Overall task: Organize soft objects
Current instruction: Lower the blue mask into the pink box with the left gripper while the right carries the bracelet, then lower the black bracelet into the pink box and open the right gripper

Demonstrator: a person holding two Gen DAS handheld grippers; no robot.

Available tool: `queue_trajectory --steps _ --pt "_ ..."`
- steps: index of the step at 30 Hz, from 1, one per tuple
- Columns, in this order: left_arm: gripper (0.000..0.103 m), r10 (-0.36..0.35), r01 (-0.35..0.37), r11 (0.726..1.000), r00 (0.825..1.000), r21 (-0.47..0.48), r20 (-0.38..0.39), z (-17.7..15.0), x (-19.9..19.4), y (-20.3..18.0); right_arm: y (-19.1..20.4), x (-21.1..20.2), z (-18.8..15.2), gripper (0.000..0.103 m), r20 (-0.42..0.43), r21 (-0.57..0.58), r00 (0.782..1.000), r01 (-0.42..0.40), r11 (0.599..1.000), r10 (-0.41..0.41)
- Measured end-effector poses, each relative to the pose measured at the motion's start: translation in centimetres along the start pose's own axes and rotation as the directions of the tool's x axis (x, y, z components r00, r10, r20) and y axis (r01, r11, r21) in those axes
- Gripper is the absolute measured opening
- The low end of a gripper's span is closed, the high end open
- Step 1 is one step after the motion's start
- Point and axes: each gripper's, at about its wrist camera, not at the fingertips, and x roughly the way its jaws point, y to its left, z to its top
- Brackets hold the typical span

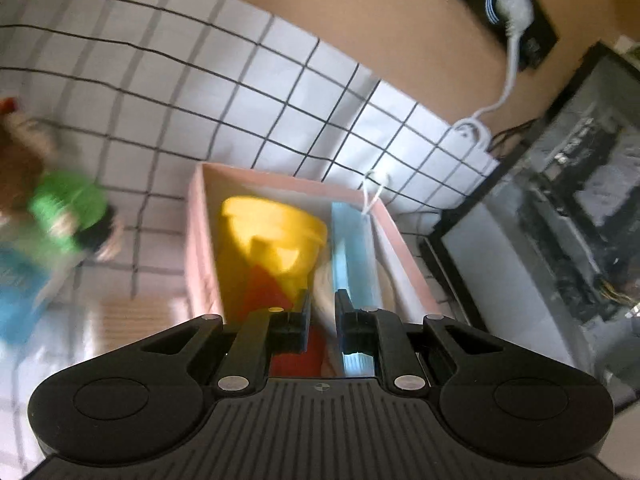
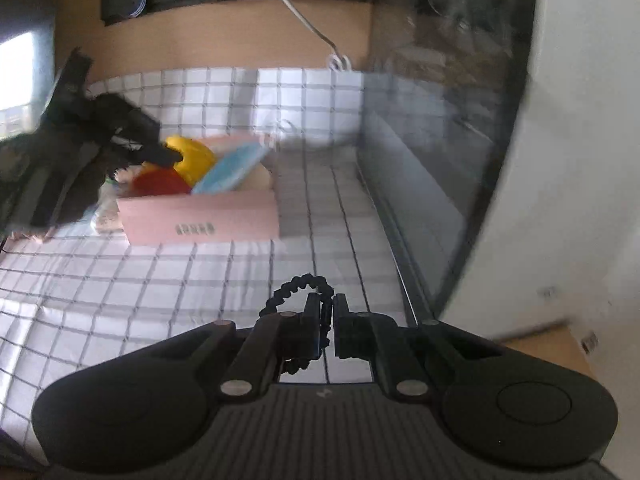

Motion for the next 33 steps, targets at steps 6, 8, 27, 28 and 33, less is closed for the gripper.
queue_trajectory --steps 6,8,27,28,33 --pt "0.014 0.032 -0.032 0.999 0.999 -0.032 -0.024 -5.6 -7.2 1.1 0.4 2.3 7.6 0.006 0.138 -0.080 0.983 -0.108 0.991 0.118" --pt "0.014 0.054 -0.056 0.995 0.998 -0.081 -0.029 -7.4 -9.2 2.2 0.8 3.4 10.9 0.006 0.190 -0.091 0.968 -0.148 0.985 0.163" --pt "0.014 0.268 -0.267 0.912 0.963 -0.312 -0.041 -13.9 -18.1 8.8 3.3 17.6 15.0 0.043 -0.027 0.004 0.972 -0.231 0.973 0.231" --pt "0.014 0.266 -0.266 0.914 0.963 -0.308 -0.041 -13.9 -18.2 8.5 3.1 18.3 15.8 0.043 -0.037 0.027 0.970 -0.241 0.970 0.242" --pt "0.014 0.252 -0.250 0.928 0.967 -0.276 -0.031 -13.6 -18.3 6.7 2.2 24.5 20.4 0.043 -0.073 0.184 0.967 -0.227 0.956 0.243"
